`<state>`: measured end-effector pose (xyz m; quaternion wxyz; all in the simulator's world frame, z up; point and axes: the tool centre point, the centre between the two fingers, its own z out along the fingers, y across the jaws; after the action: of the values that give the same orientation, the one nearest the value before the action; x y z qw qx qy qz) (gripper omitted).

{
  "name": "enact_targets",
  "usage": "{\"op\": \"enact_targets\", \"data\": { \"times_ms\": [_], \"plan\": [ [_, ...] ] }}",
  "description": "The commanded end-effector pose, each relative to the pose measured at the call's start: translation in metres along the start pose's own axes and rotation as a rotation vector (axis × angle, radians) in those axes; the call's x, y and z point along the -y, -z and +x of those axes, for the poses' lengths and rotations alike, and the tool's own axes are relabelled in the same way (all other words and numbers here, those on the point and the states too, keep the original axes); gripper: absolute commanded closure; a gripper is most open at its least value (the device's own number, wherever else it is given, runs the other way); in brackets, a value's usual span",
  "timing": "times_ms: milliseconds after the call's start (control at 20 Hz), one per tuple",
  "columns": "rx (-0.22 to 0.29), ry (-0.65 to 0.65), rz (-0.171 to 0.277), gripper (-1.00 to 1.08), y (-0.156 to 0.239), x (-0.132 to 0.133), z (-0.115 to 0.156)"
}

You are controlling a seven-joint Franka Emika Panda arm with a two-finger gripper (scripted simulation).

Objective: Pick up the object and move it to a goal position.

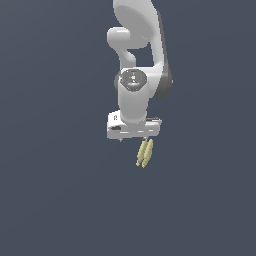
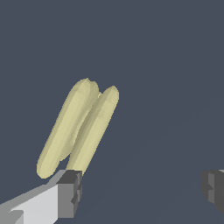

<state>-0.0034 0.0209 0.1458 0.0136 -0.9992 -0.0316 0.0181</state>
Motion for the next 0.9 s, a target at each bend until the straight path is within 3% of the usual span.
{"op": "enact_targets", "data": {
  "times_ms": [0, 850],
  "plan": [
    [-0.001, -0.017, -0.001, -0.92, 0.000, 0.002, 0.001],
    [-0.025, -0.296, -0.015, -0.92, -0.001, 0.039, 0.017]
  ]
}}
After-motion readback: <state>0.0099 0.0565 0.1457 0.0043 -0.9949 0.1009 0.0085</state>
